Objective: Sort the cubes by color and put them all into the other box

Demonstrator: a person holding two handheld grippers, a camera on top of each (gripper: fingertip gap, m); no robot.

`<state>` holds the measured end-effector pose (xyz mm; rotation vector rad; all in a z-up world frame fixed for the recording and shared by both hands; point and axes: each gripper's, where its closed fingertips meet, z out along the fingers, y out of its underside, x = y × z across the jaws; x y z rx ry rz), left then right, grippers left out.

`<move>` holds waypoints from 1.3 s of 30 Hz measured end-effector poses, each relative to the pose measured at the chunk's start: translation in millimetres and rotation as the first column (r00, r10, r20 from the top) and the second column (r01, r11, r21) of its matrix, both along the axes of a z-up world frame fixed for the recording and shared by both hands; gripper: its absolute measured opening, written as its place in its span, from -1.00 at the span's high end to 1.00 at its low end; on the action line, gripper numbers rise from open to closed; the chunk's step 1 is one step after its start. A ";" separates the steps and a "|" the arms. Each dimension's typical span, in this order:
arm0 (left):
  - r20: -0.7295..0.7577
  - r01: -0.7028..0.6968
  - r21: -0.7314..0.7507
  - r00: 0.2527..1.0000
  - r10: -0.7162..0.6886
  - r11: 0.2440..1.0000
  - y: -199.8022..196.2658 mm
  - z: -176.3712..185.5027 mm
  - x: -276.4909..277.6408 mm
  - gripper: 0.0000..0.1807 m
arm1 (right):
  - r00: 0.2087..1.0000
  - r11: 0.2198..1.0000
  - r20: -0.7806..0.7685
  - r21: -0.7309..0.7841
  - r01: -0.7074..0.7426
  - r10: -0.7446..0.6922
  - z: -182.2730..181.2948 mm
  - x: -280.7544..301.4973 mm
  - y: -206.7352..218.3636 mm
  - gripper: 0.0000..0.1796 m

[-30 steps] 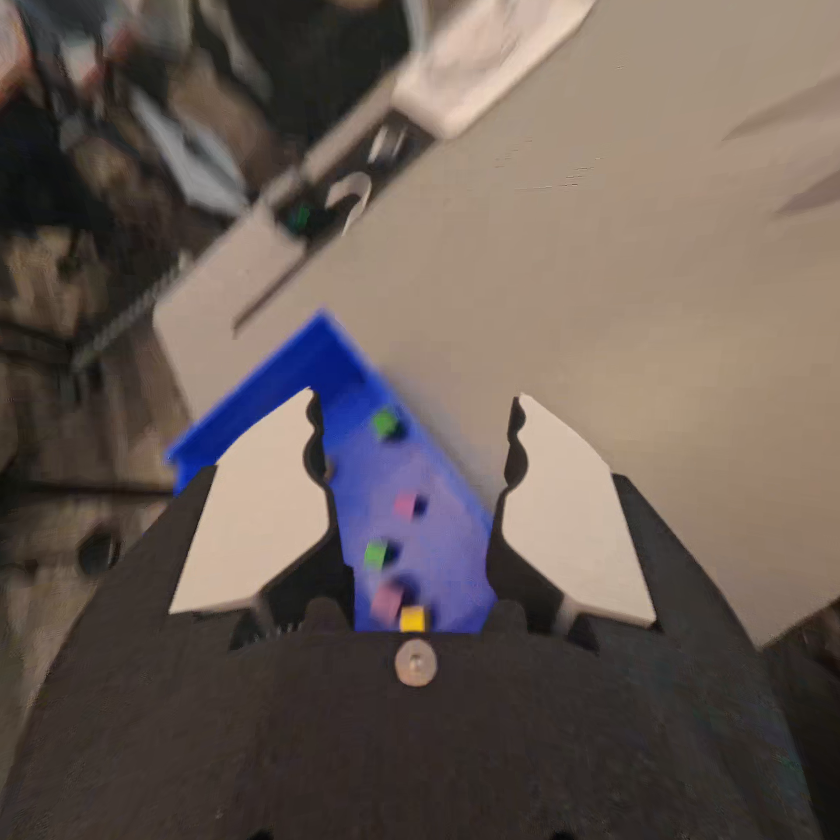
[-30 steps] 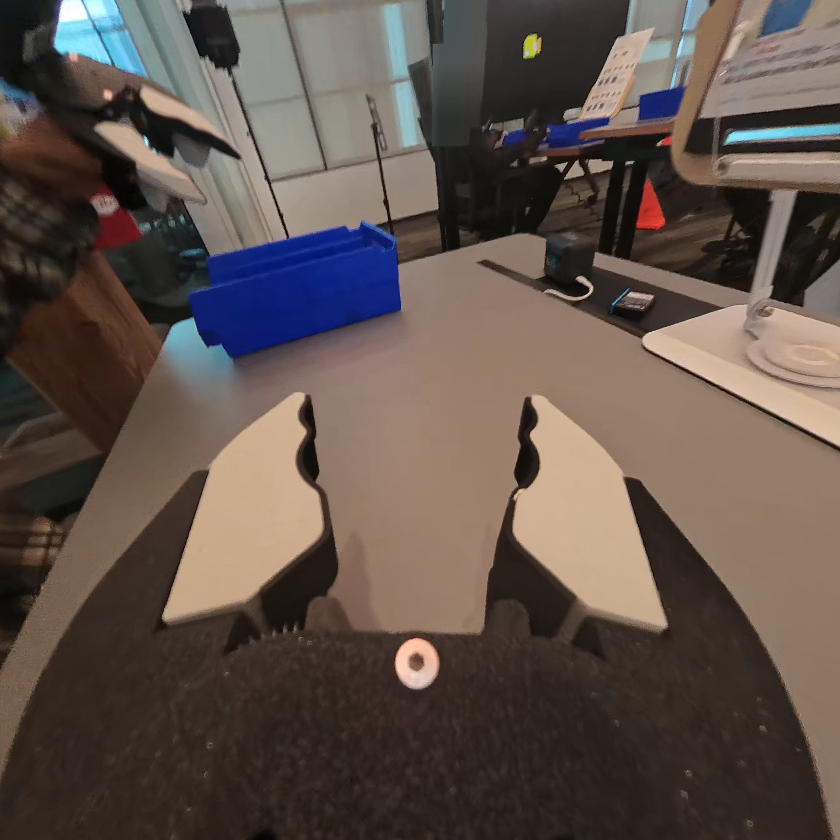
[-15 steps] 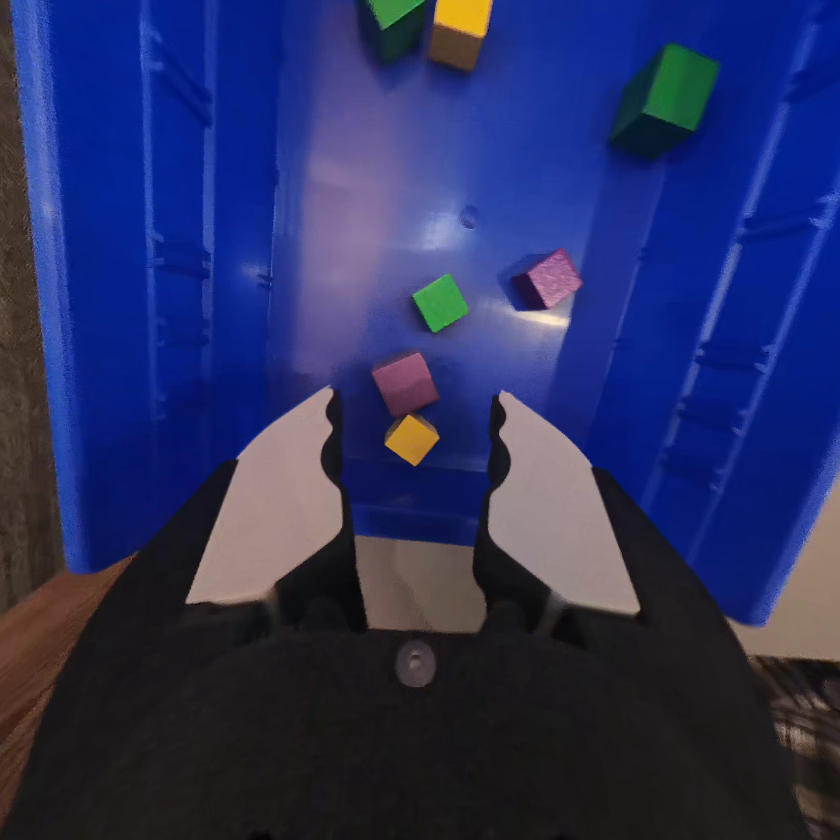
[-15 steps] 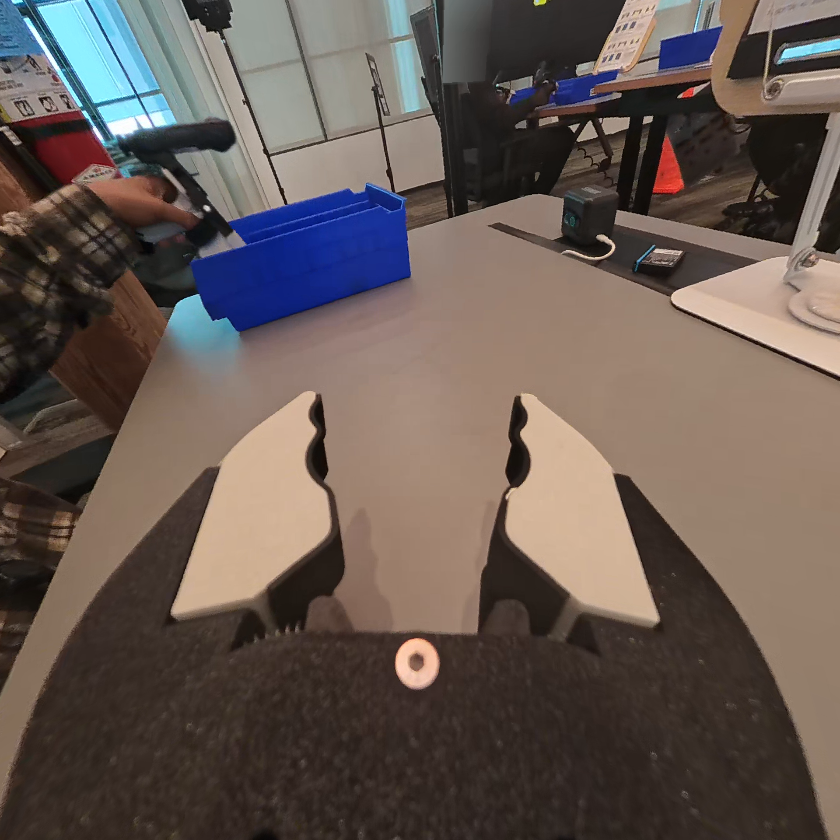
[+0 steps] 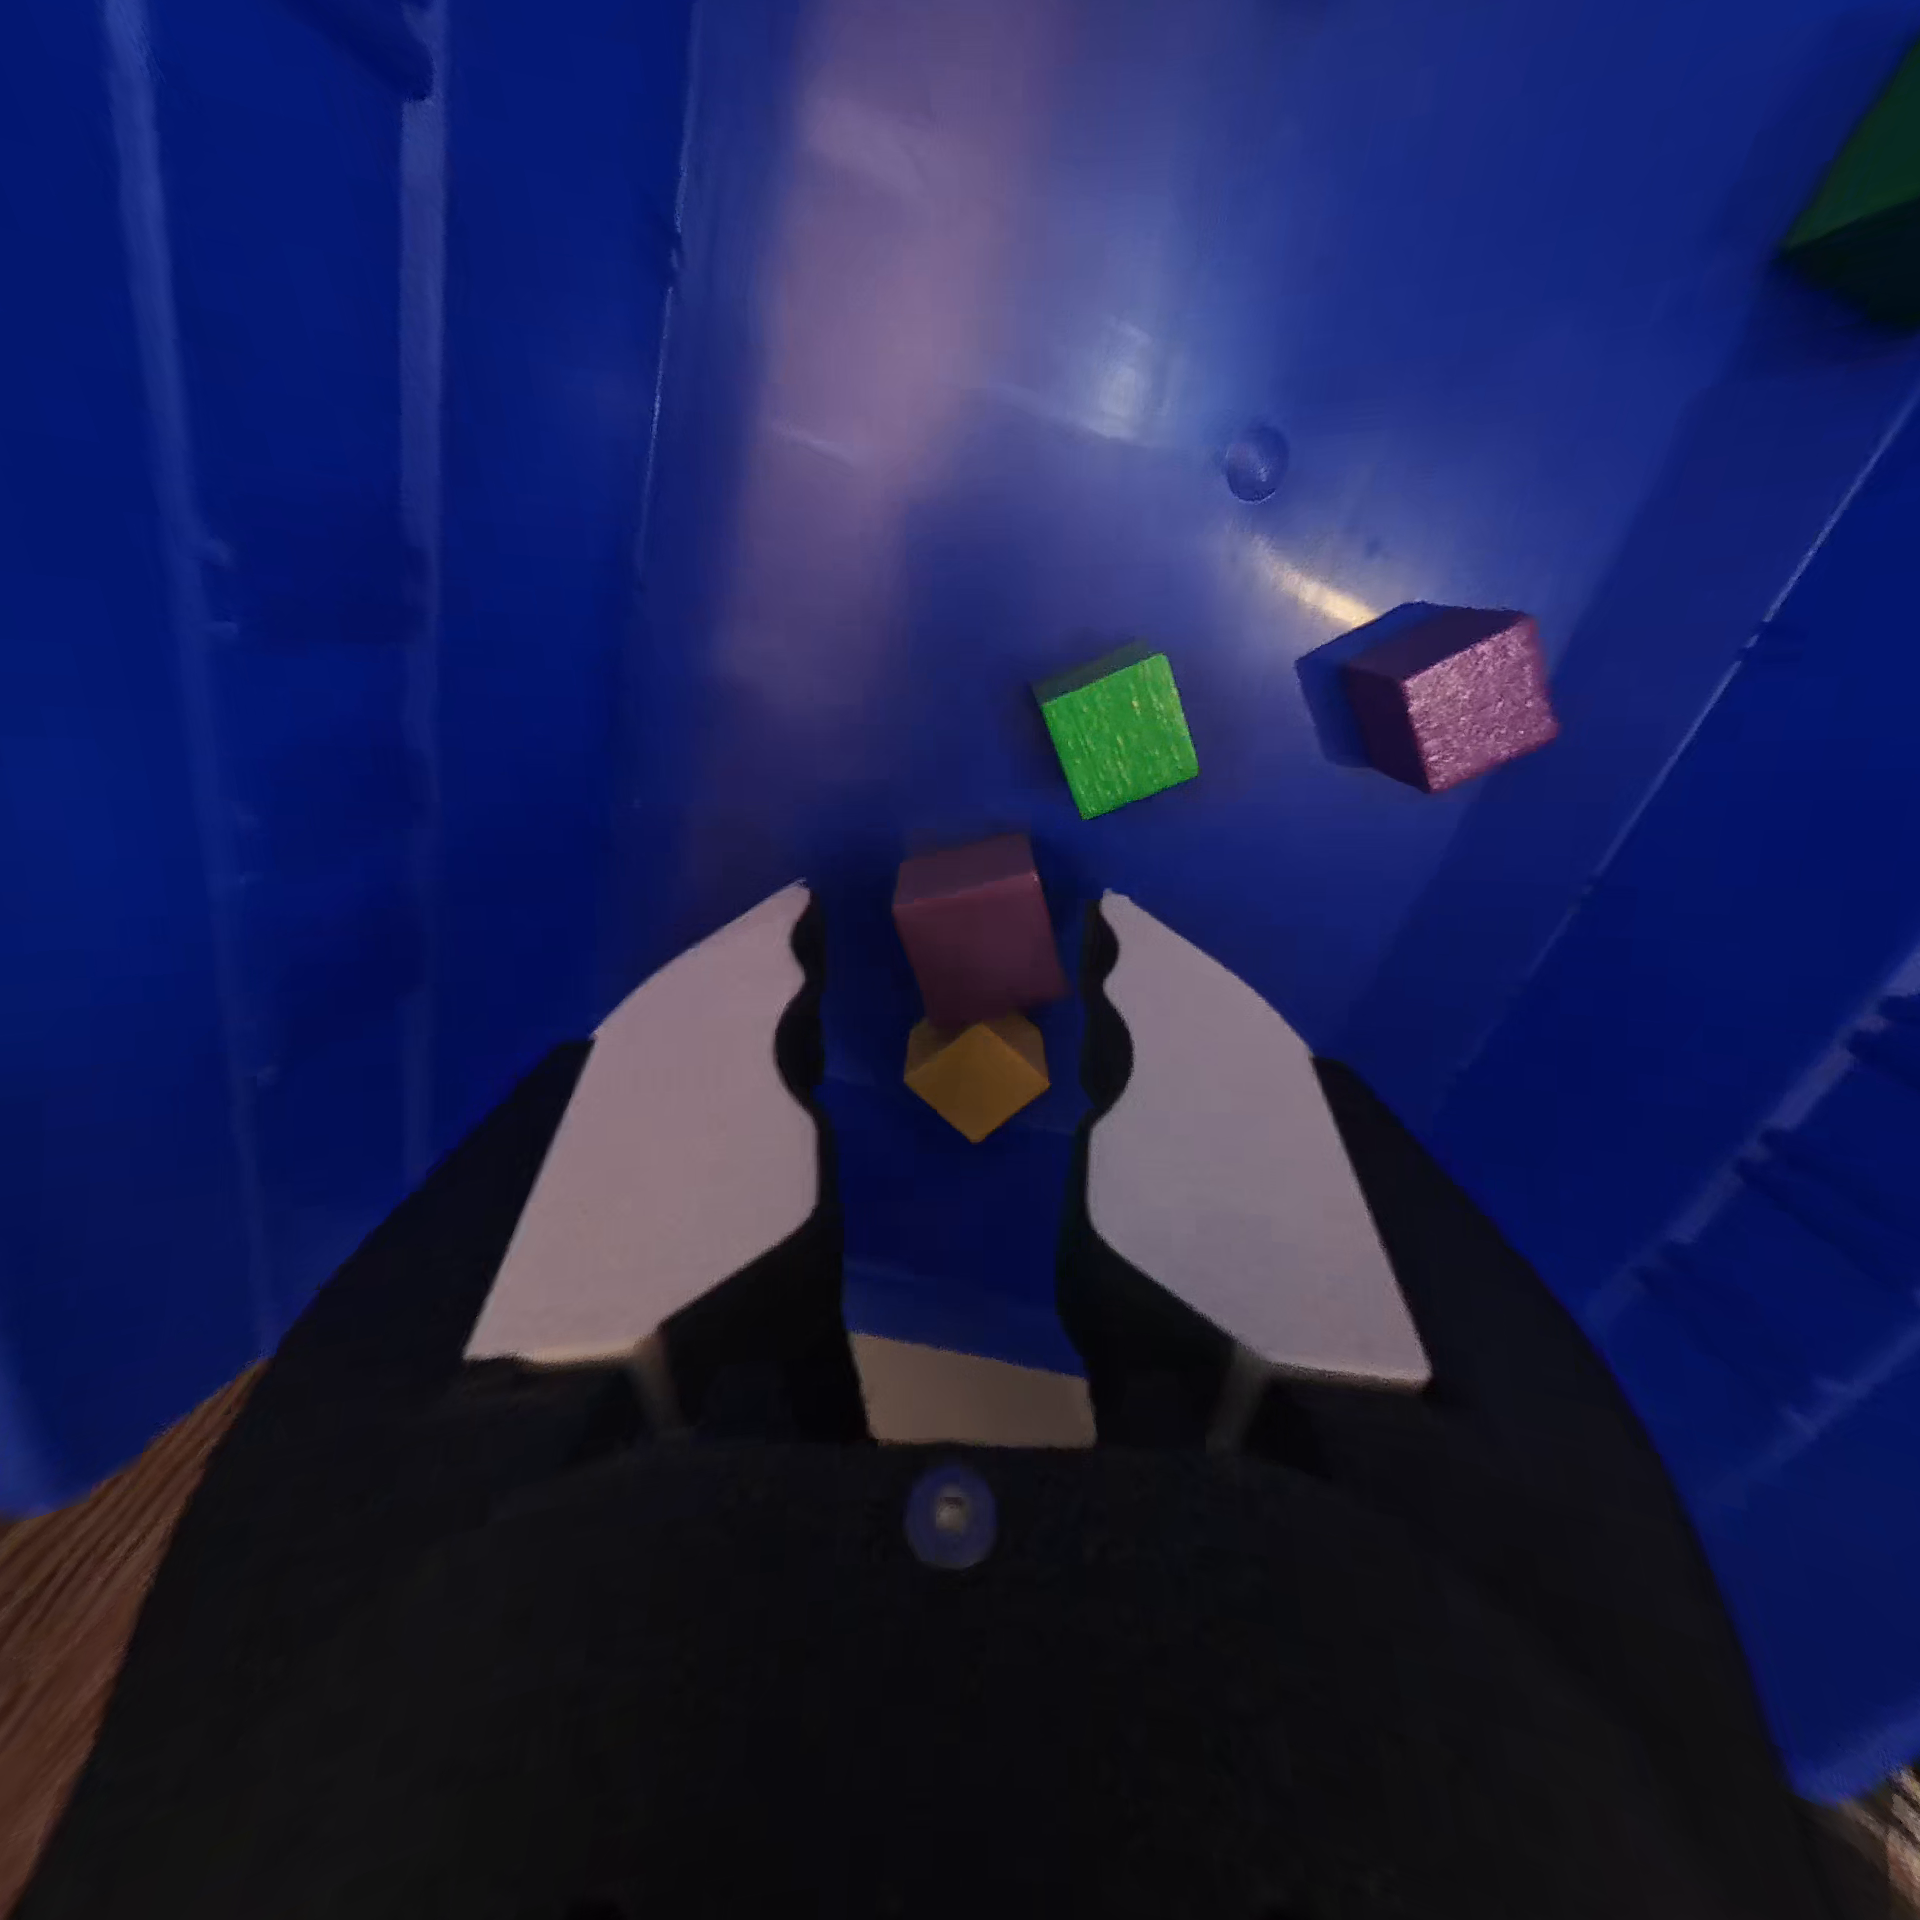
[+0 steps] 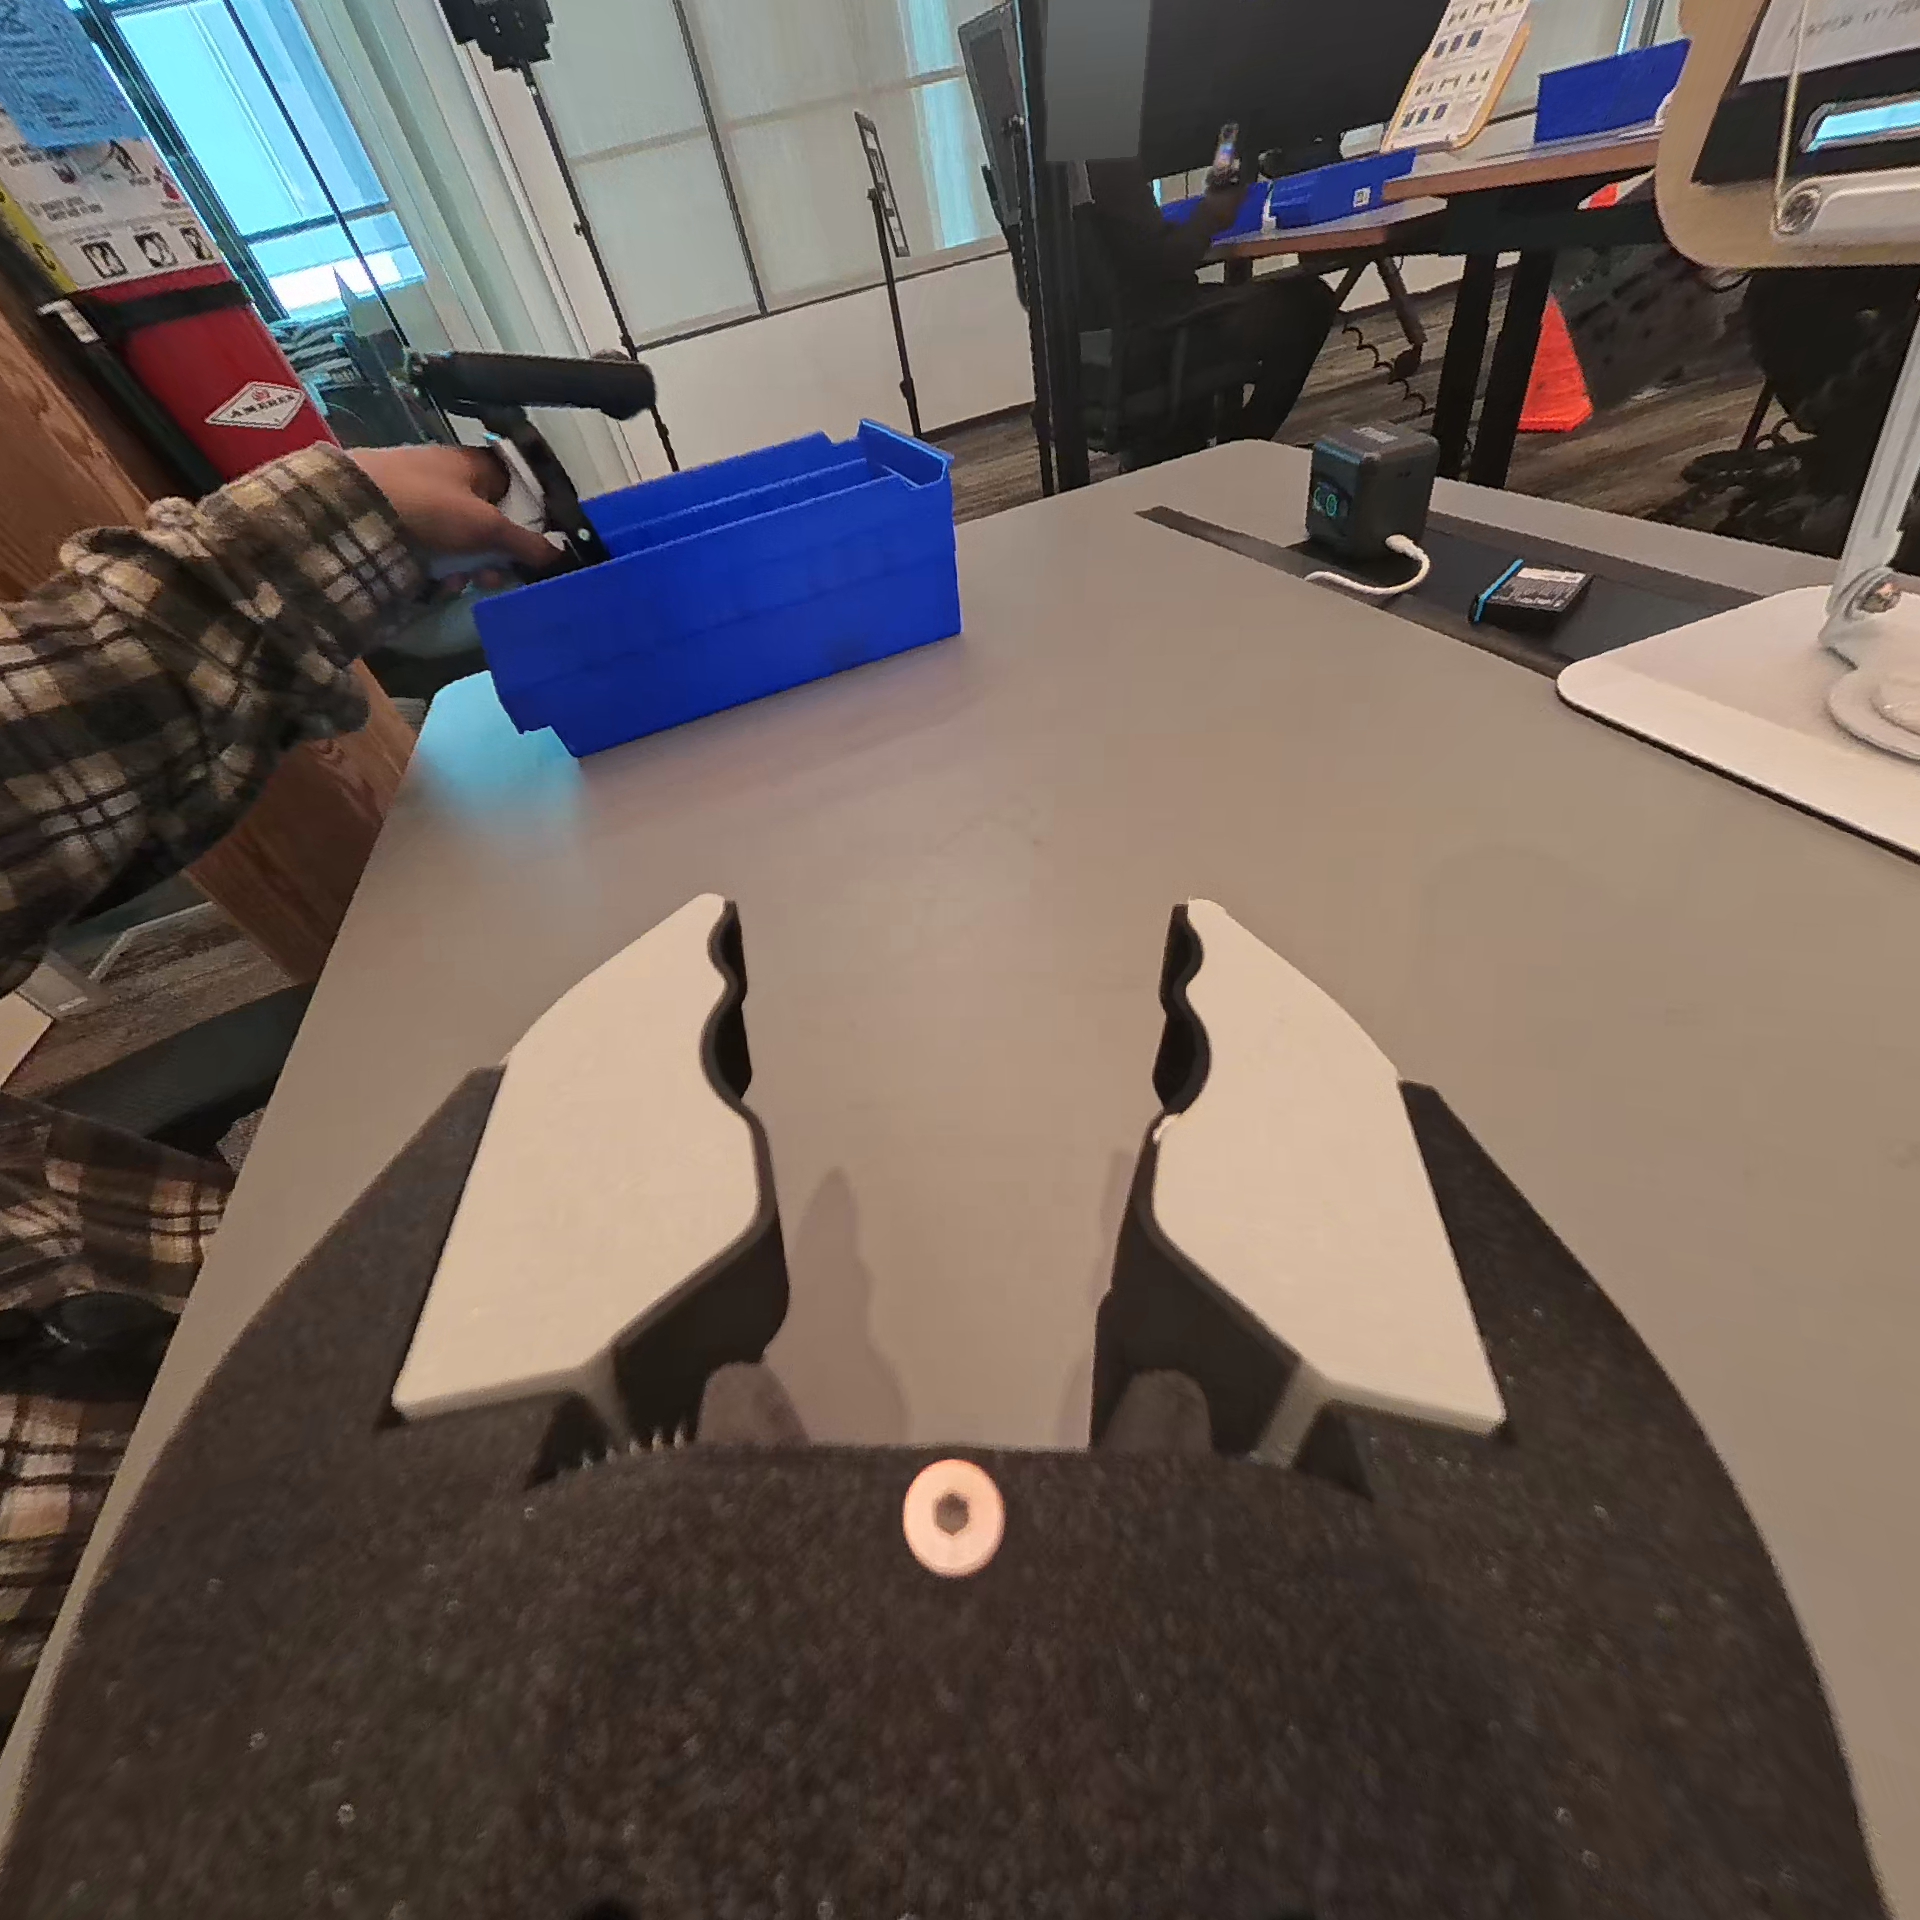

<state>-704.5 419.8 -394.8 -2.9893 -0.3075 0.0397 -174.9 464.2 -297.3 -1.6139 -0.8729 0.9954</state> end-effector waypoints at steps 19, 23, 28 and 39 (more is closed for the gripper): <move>-0.184 0.501 0.745 0.789 -0.586 0.440 91.3 172.5 136.8 0.67 | 0.997 0.997 -0.073 -0.070 0.022 -0.027 5.8 5.8 6.8 0.23; -0.372 0.502 0.862 0.538 -0.756 -0.067 87.4 220.1 271.0 0.67 | 0.990 0.988 -0.138 -0.152 0.002 -0.024 26.1 1.6 3.3 0.22; -0.475 0.232 0.876 0.260 -0.841 -0.423 56.0 214.8 408.3 0.67 | 0.945 0.880 -0.315 -0.422 -0.218 0.084 62.0 -15.4 -16.1 0.20; -0.604 0.151 0.793 0.073 -0.793 -0.590 13.5 173.7 480.6 0.67 | 0.845 0.474 -0.521 -0.717 -0.511 0.121 68.0 -62.1 -34.6 0.34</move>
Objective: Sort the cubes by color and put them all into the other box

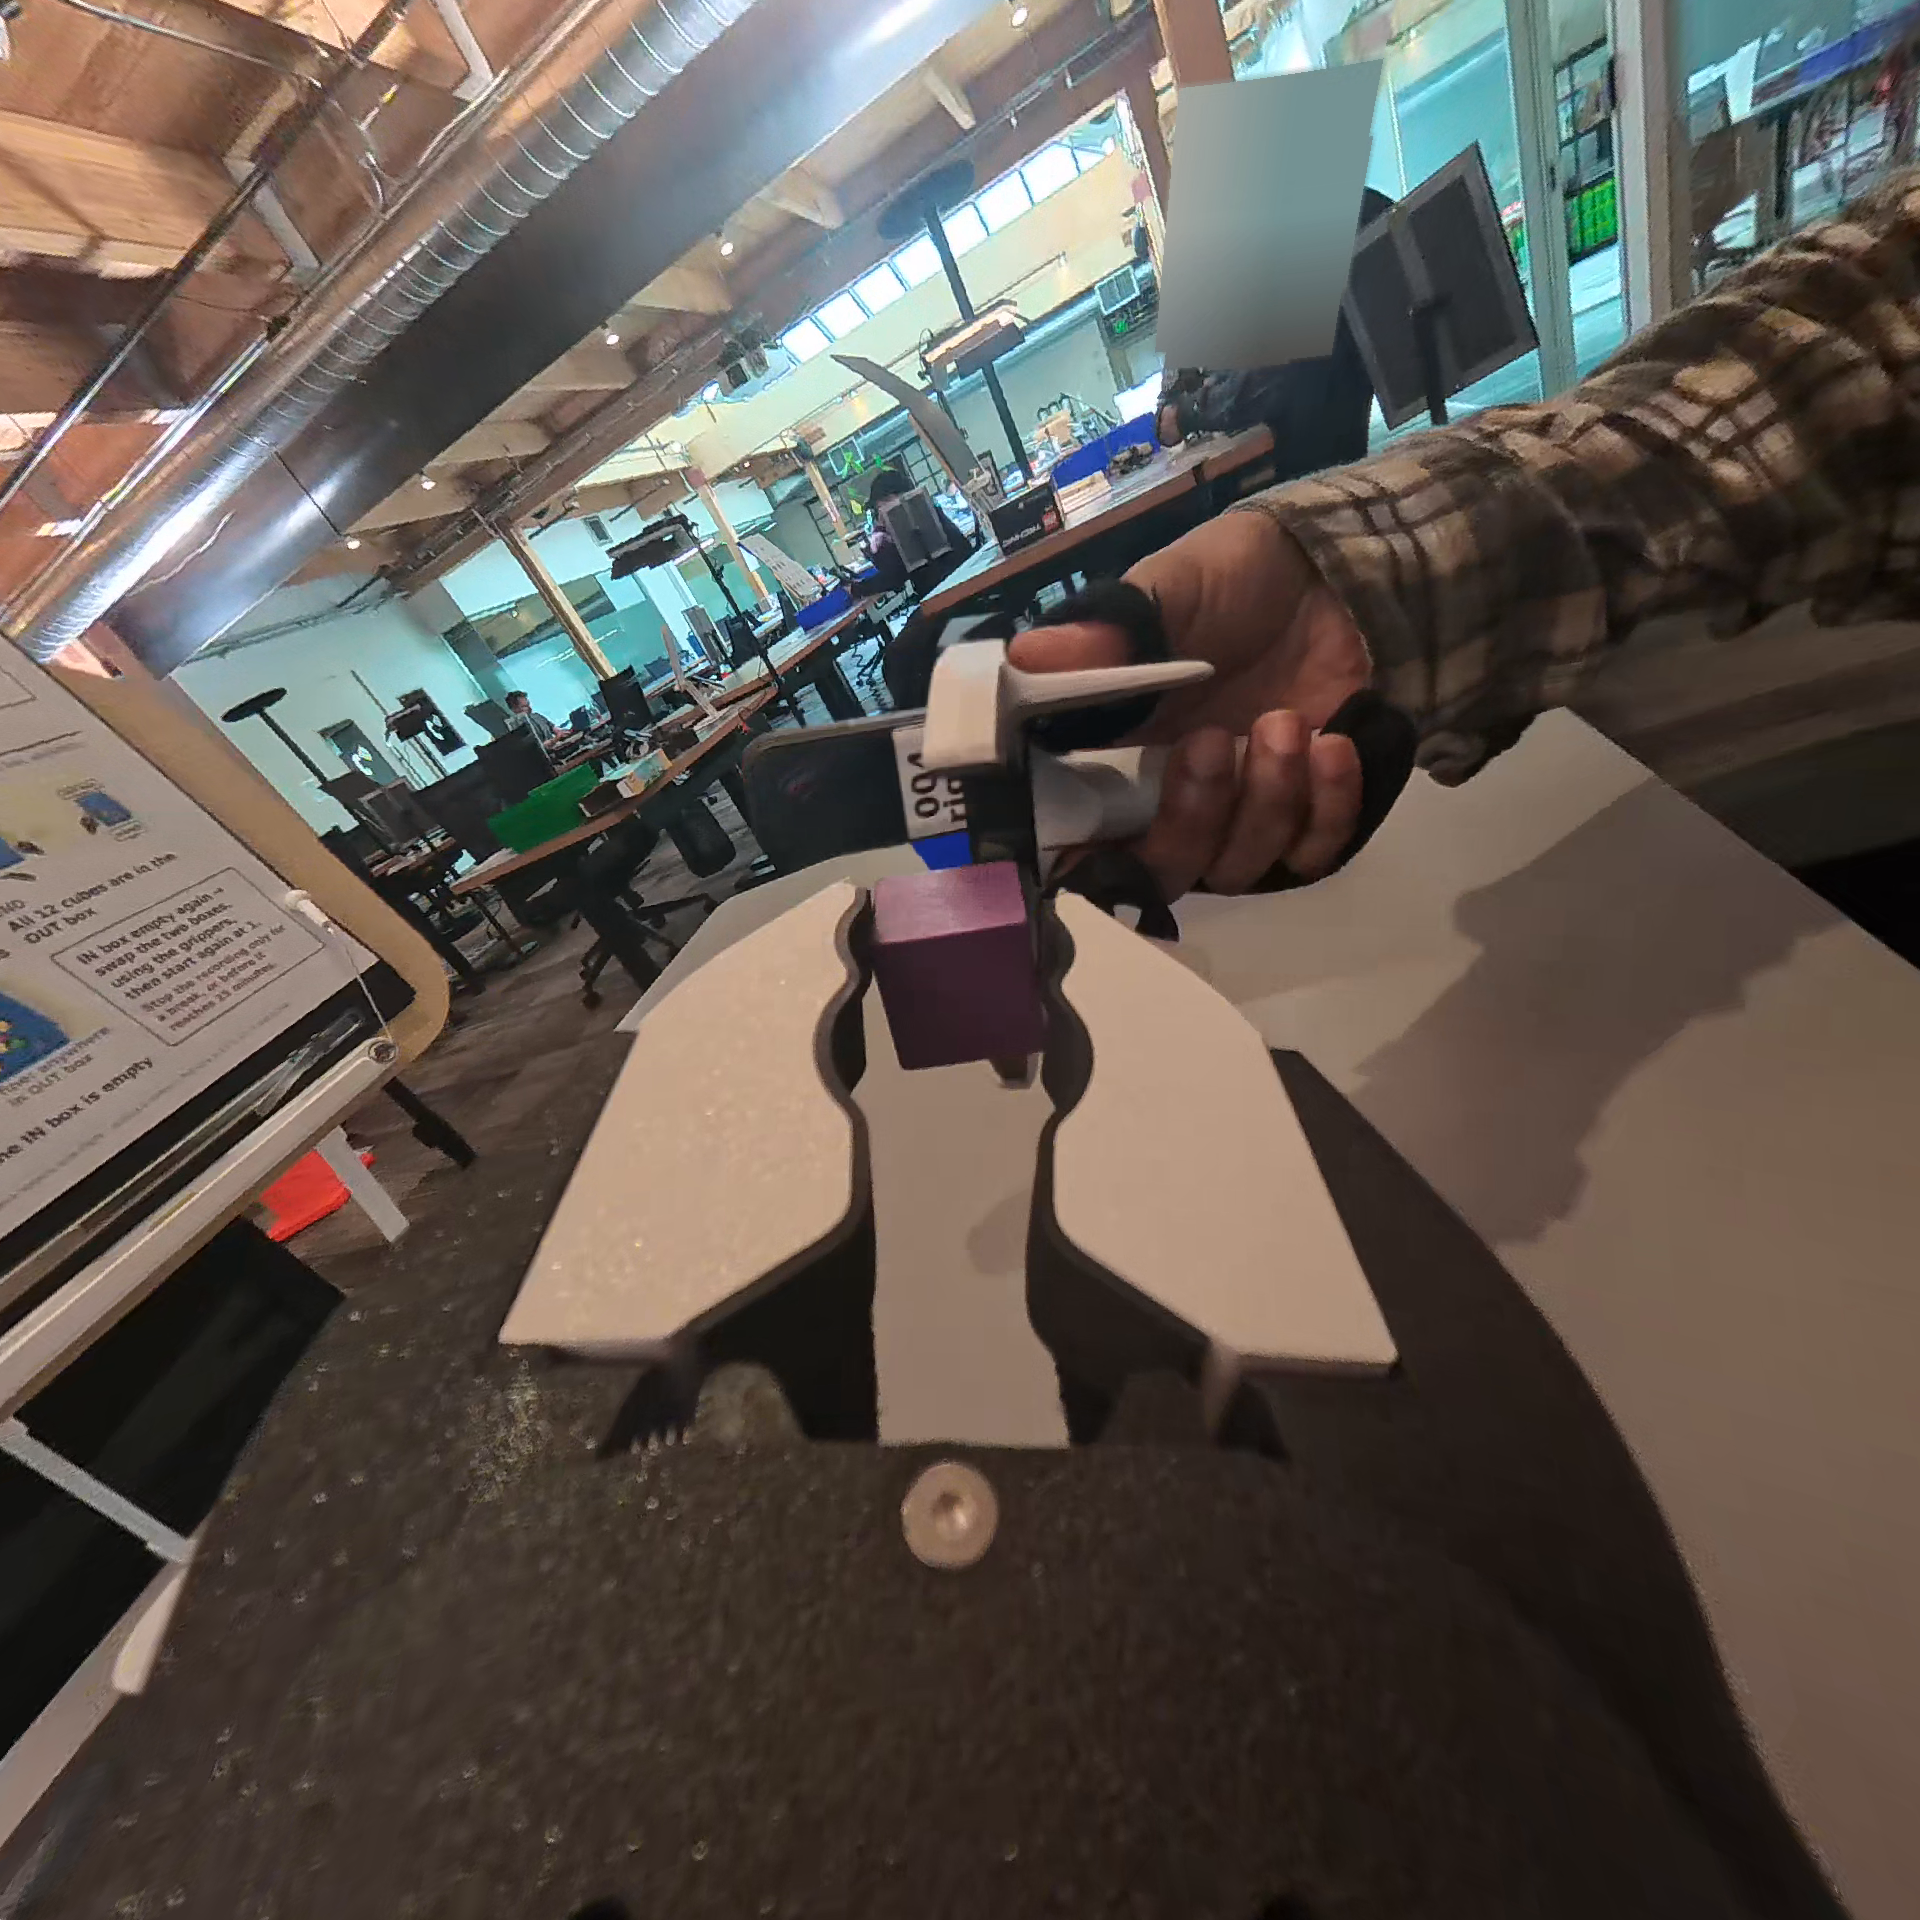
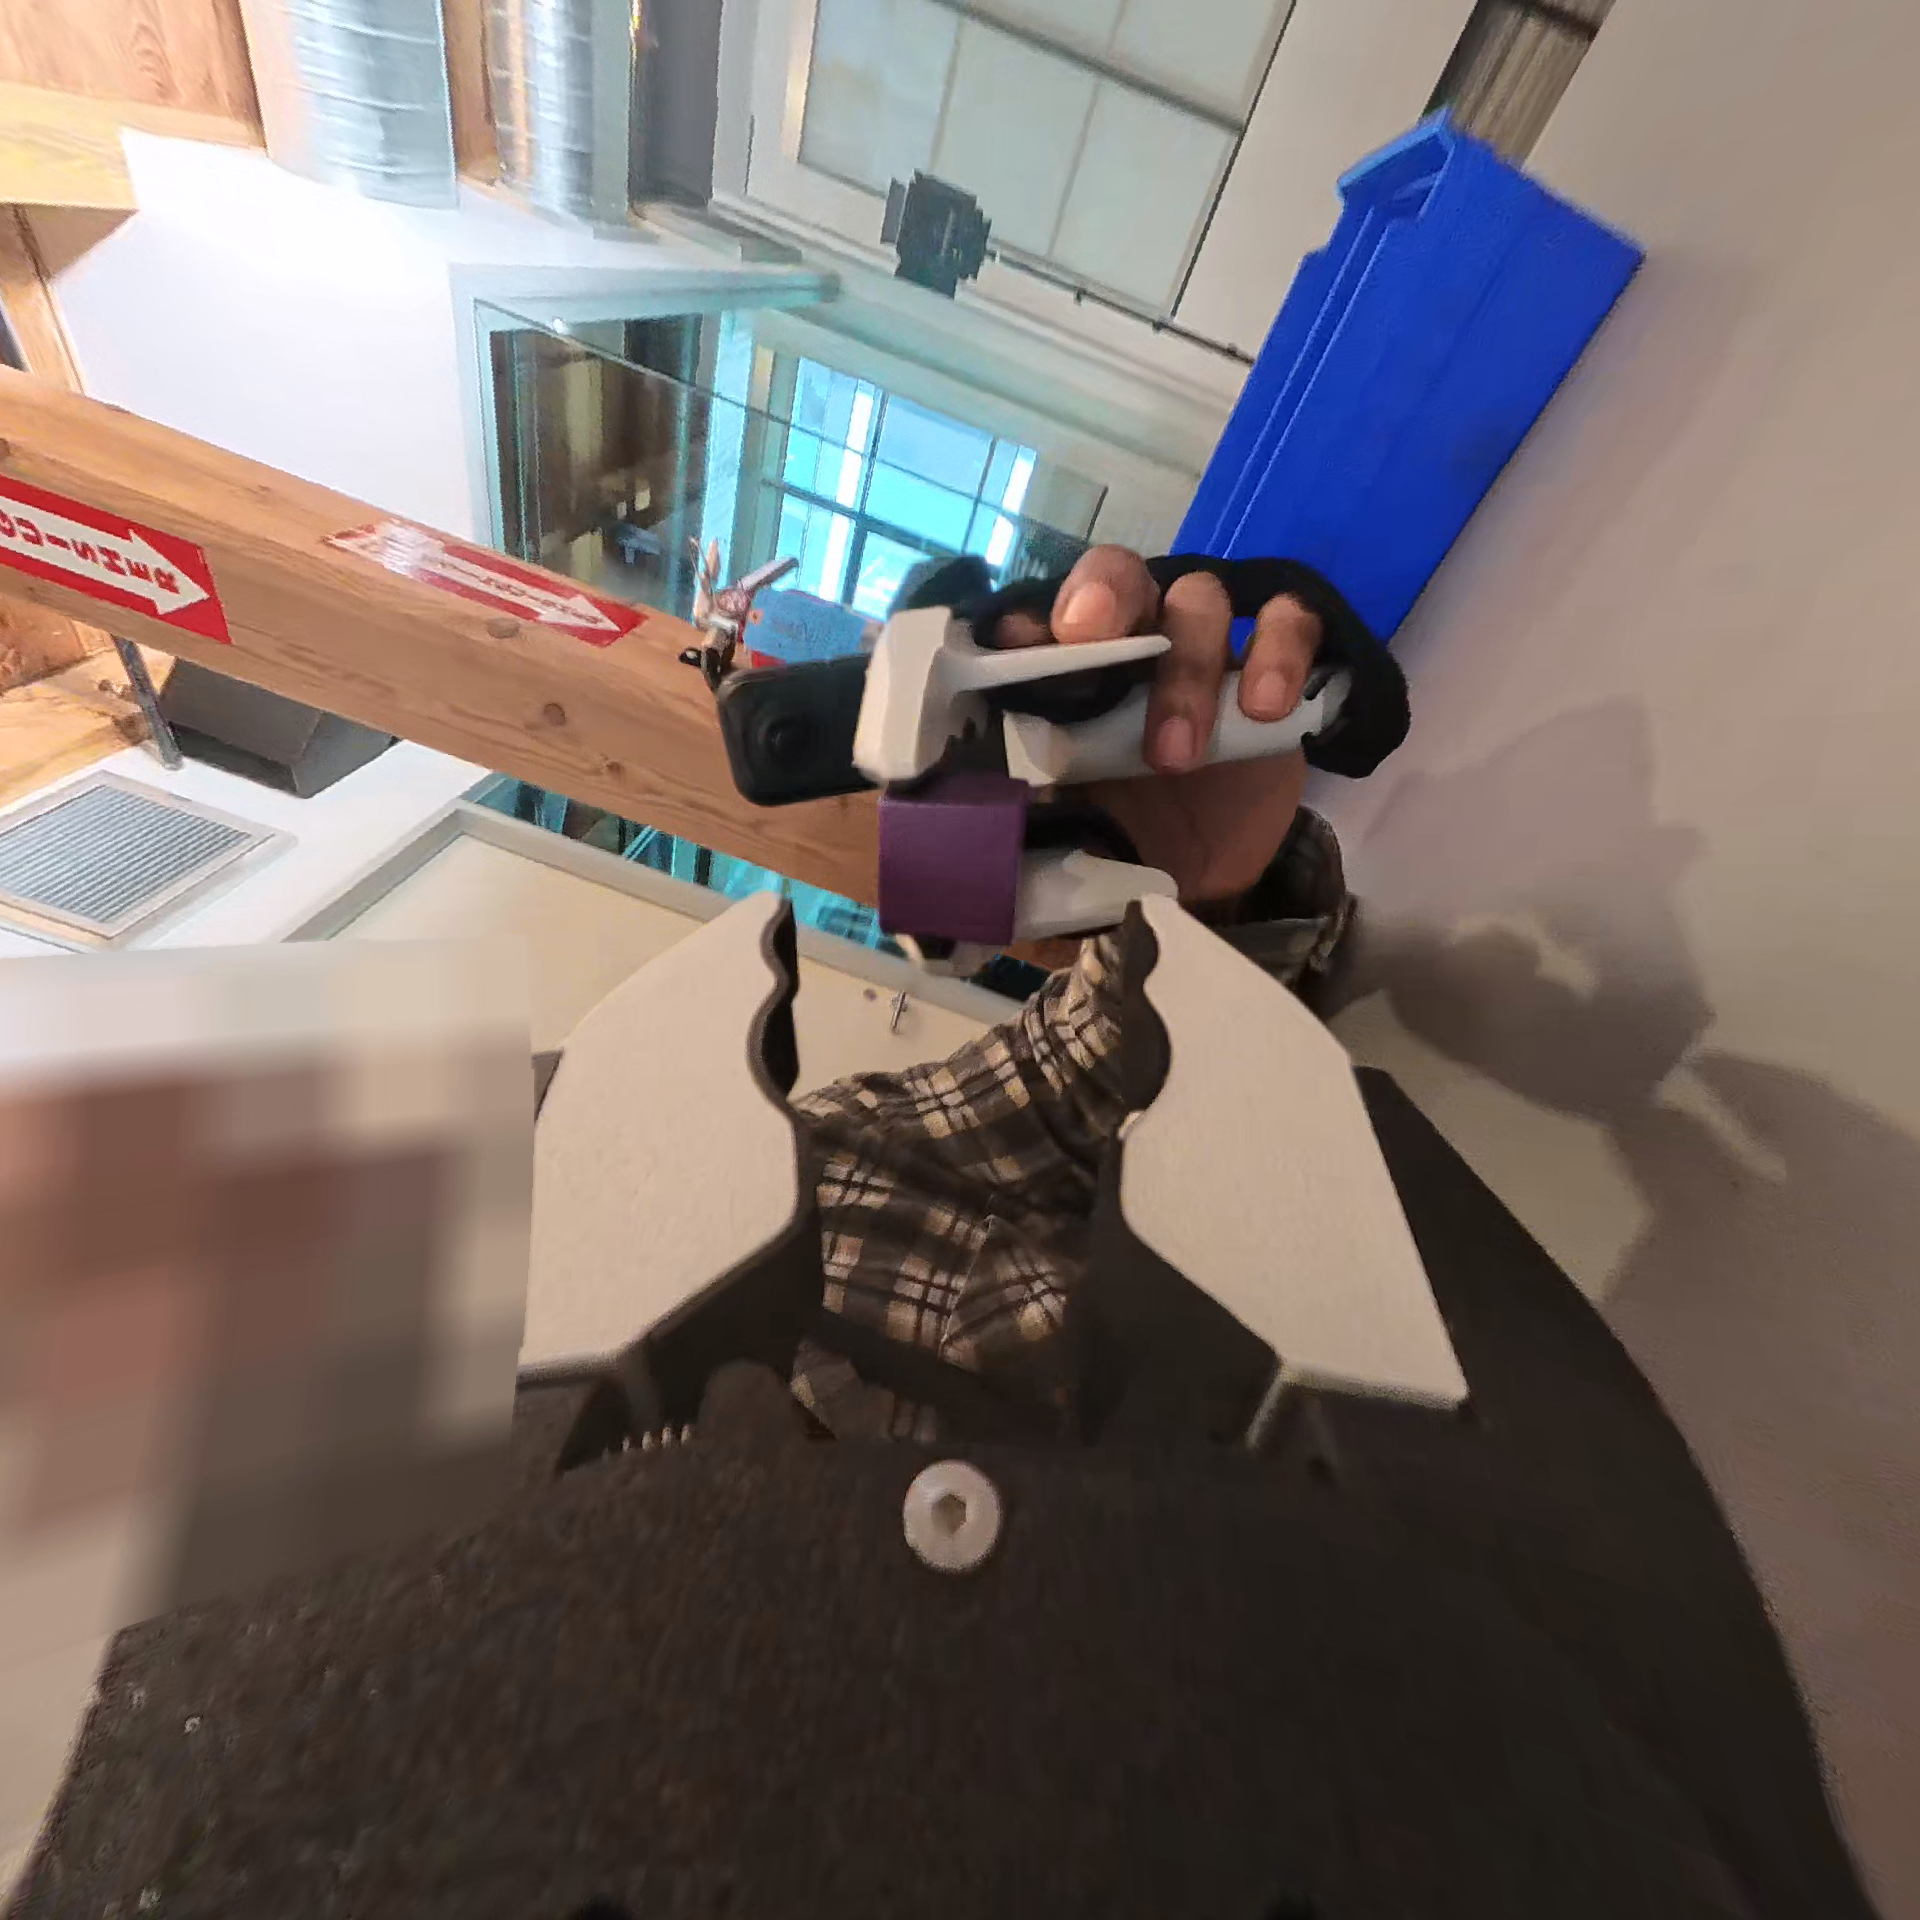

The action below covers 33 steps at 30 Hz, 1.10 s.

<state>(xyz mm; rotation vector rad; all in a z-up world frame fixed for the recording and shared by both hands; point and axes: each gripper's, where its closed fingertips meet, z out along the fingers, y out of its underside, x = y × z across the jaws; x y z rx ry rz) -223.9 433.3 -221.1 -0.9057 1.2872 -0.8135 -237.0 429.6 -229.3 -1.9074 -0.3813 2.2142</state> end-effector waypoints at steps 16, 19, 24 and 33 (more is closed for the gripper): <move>0.022 -0.071 -0.221 0.997 0.078 0.973 2.9 -7.2 2.9 0.00 | 0.895 0.962 0.404 0.259 0.085 -0.188 11.6 102.6 10.1 0.69; 0.006 -0.026 -0.316 1.000 0.030 0.949 0.4 -15.9 2.9 -0.03 | 0.700 0.913 0.607 0.371 0.168 -0.376 17.1 207.6 13.8 0.69; 0.013 0.007 -0.365 1.000 -0.002 0.931 -1.0 -24.8 4.4 0.09 | 0.265 0.839 0.804 0.462 0.286 -0.533 5.8 377.9 -8.2 0.69; -0.051 -0.062 -0.361 0.998 0.047 0.931 6.5 -40.1 7.4 0.19 | -0.110 0.887 0.958 0.285 0.364 -0.263 -99.4 524.3 -55.1 0.69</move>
